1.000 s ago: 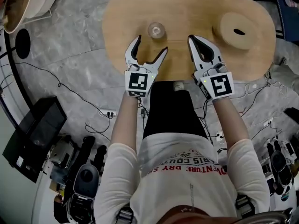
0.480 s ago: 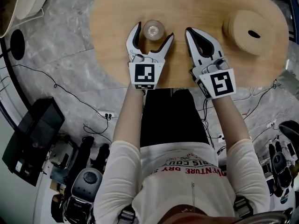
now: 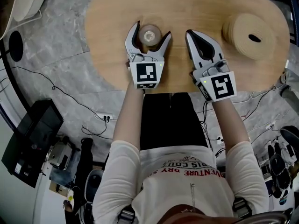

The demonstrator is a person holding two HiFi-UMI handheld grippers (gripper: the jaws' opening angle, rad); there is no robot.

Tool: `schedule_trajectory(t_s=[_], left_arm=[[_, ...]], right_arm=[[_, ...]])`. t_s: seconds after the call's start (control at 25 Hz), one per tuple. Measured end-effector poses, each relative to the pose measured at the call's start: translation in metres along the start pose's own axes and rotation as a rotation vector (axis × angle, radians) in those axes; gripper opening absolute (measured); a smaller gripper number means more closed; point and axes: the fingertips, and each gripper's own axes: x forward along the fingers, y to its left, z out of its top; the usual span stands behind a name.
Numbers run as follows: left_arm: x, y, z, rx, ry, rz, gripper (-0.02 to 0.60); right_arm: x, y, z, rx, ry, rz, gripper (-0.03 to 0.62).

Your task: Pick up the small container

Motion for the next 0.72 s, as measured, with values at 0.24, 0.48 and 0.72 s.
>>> schedule_trajectory(t_s=[0.24,0.48,0.72], left_arm=[[0.0106,0.0030,0.0006,-0.024,0.015,-0.015,0.389],[0.0102,0.0018,0.0027,-0.015,0.013,-0.014,0.347],[0.0075,-0.0028,0.0016,0.017,0.019,-0.048,0.344]], right_arm=[[0.0052,-0.0071,-0.0031,0.006,0.002,-0.005,-0.014],[0.0051,-0.0067,-0.0068,0.004,0.012,0.003,-0.014],[0.0052,-0.0018,-0.0059,0.002,0.020,0.007,-0.014]])
